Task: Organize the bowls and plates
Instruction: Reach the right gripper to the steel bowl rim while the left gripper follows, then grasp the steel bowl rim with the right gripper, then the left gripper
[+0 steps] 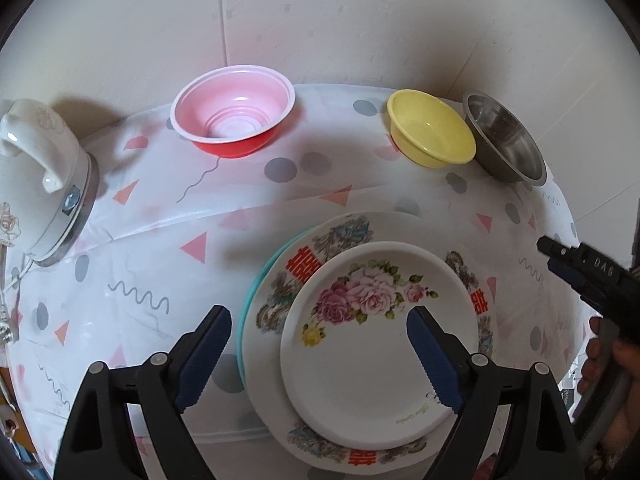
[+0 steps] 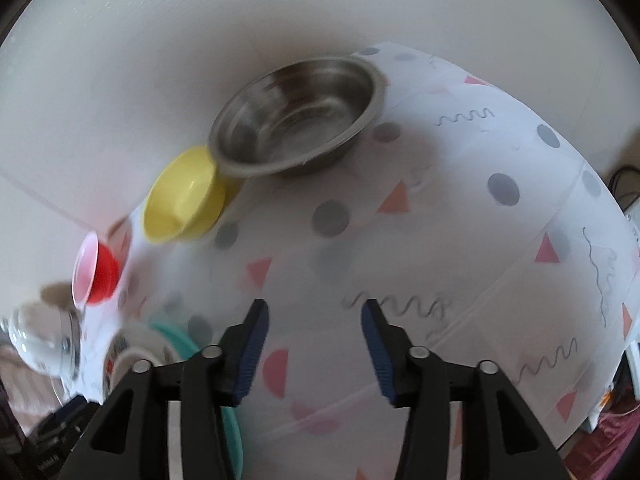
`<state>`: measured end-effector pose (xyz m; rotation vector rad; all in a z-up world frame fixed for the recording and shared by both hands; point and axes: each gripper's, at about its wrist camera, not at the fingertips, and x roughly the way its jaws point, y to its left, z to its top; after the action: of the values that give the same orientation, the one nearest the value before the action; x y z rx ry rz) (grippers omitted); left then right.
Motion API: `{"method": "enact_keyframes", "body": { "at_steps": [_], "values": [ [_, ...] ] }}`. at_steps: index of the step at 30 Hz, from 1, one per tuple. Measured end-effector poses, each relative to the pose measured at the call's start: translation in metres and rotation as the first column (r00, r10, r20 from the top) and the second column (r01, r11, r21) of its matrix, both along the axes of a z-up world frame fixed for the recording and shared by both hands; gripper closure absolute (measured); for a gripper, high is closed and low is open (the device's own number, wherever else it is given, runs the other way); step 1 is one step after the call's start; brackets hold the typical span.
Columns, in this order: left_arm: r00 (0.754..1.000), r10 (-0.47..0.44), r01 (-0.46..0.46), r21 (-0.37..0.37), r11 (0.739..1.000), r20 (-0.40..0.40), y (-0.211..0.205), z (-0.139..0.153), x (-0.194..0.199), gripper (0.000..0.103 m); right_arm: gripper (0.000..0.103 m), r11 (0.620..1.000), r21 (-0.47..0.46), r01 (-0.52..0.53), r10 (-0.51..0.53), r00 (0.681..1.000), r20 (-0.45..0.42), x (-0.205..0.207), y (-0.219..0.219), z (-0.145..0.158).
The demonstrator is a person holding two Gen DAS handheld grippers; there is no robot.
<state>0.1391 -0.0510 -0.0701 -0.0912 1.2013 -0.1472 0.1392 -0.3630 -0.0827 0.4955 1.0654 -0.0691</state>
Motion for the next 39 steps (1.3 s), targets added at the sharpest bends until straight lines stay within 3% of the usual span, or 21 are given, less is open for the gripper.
{"method": "enact_keyframes", "body": {
  "at_steps": [11, 23, 27, 34, 39],
  "values": [
    [1.000, 0.018, -0.018, 0.016, 1.000, -0.001, -0.012, 0.006, 0.018, 0.012, 0.046, 0.992, 0.054, 0.114, -0.118, 0.990, 0.076, 0.055, -0.048, 0.016],
    [0.998, 0.058, -0.058, 0.051, 0.997, -0.001, -0.013, 0.010, 0.027, 0.012, 0.046, 0.972, 0.166, 0.169, -0.170, 0.985, -0.013, 0.121, -0.071, -0.024],
    [0.998, 0.063, -0.062, 0.052, 0.997, -0.012, -0.016, 0.008, 0.032, 0.012, 0.068, 0.967, 0.194, 0.166, -0.162, 0.986, -0.037, 0.130, -0.076, -0.040],
    [0.999, 0.034, -0.033, 0.048, 0.998, -0.019, -0.034, 0.010, 0.041, 0.012, 0.081, 0.970, 0.210, 0.121, -0.125, 0.992, 0.004, 0.123, -0.082, -0.042],
    [1.000, -0.004, 0.004, 0.037, 0.999, -0.014, -0.057, 0.013, 0.052, 0.012, 0.084, 0.968, 0.225, 0.114, -0.119, 0.993, 0.009, 0.115, -0.089, -0.043]
  ]
}}
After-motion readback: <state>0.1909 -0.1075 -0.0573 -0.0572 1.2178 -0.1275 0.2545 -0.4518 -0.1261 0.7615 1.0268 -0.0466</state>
